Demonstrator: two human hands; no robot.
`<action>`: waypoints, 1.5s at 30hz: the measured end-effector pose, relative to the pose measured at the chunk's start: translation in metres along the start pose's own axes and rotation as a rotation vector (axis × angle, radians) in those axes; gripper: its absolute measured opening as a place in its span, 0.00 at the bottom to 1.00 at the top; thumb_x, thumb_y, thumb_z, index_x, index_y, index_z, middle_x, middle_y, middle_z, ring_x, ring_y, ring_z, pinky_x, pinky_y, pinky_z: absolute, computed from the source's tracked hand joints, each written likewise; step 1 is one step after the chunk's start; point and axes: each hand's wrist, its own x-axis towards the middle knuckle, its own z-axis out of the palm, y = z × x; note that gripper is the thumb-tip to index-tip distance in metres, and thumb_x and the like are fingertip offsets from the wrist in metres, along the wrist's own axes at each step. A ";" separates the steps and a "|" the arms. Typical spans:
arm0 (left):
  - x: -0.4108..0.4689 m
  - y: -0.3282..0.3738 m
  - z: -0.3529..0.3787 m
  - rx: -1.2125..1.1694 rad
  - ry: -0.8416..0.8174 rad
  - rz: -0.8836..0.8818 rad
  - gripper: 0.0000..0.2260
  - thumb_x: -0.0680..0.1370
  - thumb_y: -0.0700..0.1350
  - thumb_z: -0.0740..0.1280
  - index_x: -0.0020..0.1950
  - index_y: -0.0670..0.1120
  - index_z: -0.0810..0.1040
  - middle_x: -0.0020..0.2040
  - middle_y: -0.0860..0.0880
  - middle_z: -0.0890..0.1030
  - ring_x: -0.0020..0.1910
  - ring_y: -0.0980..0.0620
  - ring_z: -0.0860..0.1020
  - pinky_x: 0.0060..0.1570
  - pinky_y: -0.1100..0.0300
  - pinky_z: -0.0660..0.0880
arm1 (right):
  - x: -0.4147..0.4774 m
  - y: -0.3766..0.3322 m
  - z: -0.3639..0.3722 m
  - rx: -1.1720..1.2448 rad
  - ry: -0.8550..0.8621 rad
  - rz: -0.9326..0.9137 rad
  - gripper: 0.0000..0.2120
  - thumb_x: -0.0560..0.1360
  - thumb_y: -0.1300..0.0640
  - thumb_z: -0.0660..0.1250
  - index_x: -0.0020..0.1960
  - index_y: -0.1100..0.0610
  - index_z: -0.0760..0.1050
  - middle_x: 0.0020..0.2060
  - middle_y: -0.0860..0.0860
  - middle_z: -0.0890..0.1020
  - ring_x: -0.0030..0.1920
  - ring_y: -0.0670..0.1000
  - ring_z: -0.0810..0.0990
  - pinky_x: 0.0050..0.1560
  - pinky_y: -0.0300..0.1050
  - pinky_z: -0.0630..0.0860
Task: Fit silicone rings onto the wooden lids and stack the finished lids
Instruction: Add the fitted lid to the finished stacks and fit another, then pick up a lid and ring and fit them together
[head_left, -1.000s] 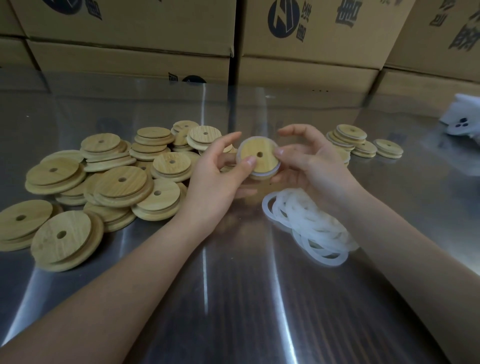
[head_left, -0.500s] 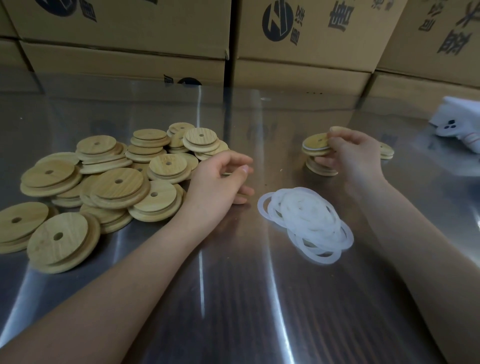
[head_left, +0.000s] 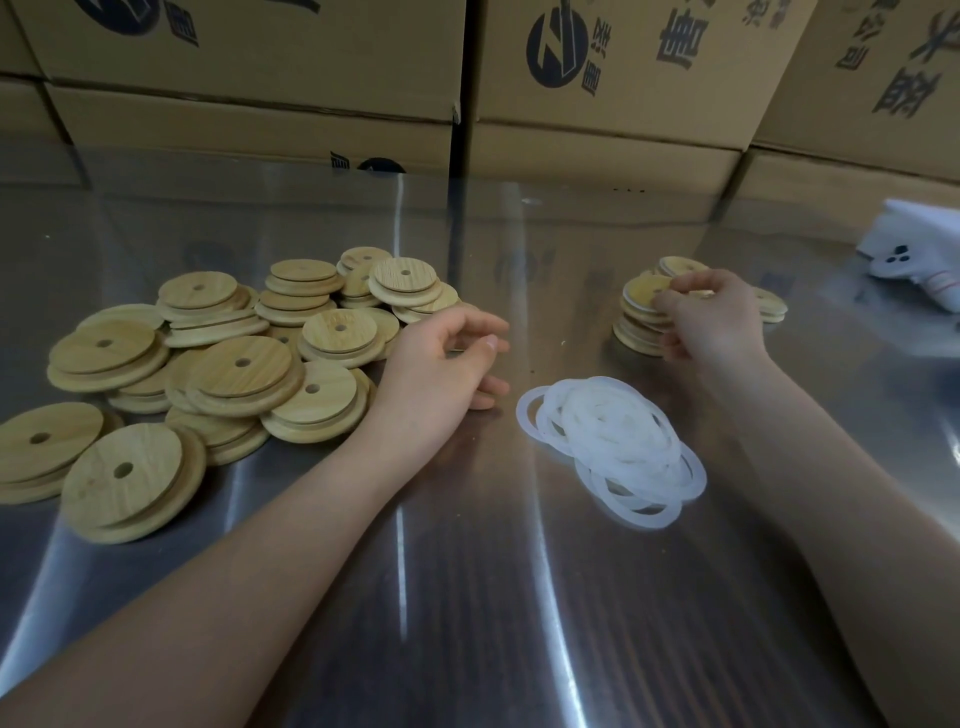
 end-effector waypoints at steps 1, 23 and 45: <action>0.000 0.000 0.000 0.002 0.001 -0.001 0.11 0.81 0.36 0.62 0.48 0.51 0.80 0.49 0.50 0.83 0.36 0.51 0.84 0.40 0.57 0.82 | 0.001 0.001 0.000 -0.030 0.002 -0.001 0.06 0.74 0.59 0.68 0.50 0.54 0.73 0.35 0.53 0.77 0.25 0.52 0.74 0.21 0.39 0.72; 0.000 0.000 -0.001 0.011 0.007 -0.022 0.10 0.81 0.36 0.61 0.50 0.49 0.79 0.49 0.49 0.83 0.35 0.53 0.83 0.39 0.59 0.81 | -0.001 0.014 0.003 -0.481 -0.083 -0.171 0.31 0.68 0.47 0.77 0.63 0.54 0.65 0.59 0.56 0.75 0.57 0.60 0.75 0.49 0.51 0.71; 0.000 -0.008 -0.003 0.486 0.094 0.313 0.11 0.78 0.36 0.63 0.49 0.49 0.82 0.42 0.56 0.83 0.37 0.60 0.77 0.40 0.57 0.75 | 0.000 0.016 0.000 -0.553 0.066 -0.183 0.29 0.72 0.56 0.73 0.68 0.56 0.65 0.67 0.62 0.62 0.57 0.69 0.74 0.56 0.55 0.71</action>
